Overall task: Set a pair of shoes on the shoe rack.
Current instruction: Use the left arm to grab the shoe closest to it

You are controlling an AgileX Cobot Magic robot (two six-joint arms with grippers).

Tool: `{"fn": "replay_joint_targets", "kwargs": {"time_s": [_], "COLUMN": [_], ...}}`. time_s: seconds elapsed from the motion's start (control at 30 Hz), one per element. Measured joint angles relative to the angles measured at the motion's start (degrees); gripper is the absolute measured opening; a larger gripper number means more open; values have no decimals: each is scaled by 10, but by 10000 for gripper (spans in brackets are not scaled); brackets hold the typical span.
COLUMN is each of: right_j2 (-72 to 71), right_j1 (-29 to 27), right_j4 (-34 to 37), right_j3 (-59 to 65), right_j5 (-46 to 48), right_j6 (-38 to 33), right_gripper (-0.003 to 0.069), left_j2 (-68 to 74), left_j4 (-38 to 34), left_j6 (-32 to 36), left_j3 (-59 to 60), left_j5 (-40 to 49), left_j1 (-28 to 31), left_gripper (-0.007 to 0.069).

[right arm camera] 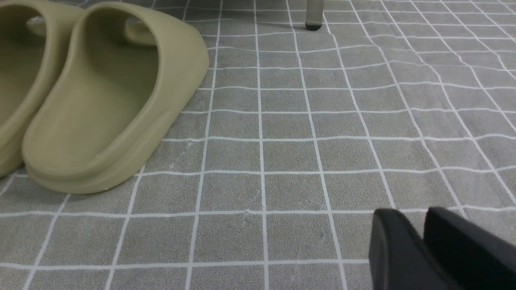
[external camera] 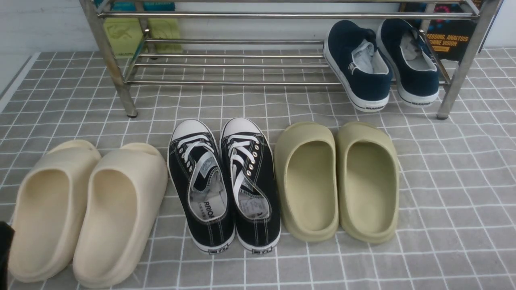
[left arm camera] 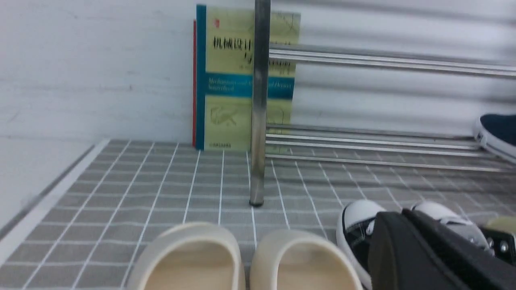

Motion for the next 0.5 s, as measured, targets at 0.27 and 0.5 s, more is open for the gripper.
{"fn": "replay_joint_targets", "kwargs": {"time_s": [0.27, 0.5], "right_j2": [0, 0], "right_j1": [0, 0], "right_j4": [0, 0], "right_j3": [0, 0], "right_j5": [0, 0], "right_j6": [0, 0], "right_gripper": [163, 170], "left_j2": [0, 3], "left_j4": [-32, -36], "left_j6": [-158, -214], "left_j3": [0, -112], "left_j5": [-241, -150], "left_j1": [0, 0], "left_gripper": [21, 21]}}
